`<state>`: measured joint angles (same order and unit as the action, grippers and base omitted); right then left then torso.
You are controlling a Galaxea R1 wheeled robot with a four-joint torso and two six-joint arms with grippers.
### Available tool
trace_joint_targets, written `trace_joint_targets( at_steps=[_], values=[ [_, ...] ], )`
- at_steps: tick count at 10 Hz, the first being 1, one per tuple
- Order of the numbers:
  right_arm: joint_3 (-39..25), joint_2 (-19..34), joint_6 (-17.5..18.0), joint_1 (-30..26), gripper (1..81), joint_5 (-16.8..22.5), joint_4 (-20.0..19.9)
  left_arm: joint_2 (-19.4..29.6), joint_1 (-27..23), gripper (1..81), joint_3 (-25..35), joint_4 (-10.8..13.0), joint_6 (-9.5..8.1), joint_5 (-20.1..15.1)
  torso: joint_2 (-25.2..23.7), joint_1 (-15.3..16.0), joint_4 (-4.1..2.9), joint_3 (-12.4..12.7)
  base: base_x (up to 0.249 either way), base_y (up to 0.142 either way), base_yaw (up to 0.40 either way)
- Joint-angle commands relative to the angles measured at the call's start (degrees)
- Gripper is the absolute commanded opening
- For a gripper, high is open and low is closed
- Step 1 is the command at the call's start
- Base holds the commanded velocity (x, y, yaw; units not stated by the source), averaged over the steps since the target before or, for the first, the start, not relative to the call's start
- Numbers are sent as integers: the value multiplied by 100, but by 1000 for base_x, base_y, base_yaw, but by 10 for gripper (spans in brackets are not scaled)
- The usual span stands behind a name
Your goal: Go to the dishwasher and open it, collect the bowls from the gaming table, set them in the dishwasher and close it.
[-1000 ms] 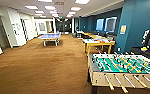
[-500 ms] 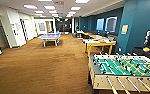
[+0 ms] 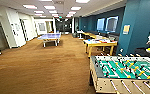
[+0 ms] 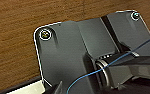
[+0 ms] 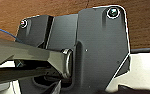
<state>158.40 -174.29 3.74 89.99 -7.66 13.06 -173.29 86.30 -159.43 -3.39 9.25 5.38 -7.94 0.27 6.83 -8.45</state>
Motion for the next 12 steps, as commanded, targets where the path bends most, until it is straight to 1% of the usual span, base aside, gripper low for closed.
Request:
trace_joint_targets(
  at_steps=[1, 12],
  values=[
    [-4, -12, -14, -266, 811, 238, -31, 31, -293, 811, -18, -13, 42, -283, 0, 0, 0, 0, 138, 71, 0],
    [-4, -12, -5, -257, 811, 238, -31, 13, -293, 811, -18, -13, 59, -283, -2, -6, 0, 0, 142, 66, 0]
  ],
)
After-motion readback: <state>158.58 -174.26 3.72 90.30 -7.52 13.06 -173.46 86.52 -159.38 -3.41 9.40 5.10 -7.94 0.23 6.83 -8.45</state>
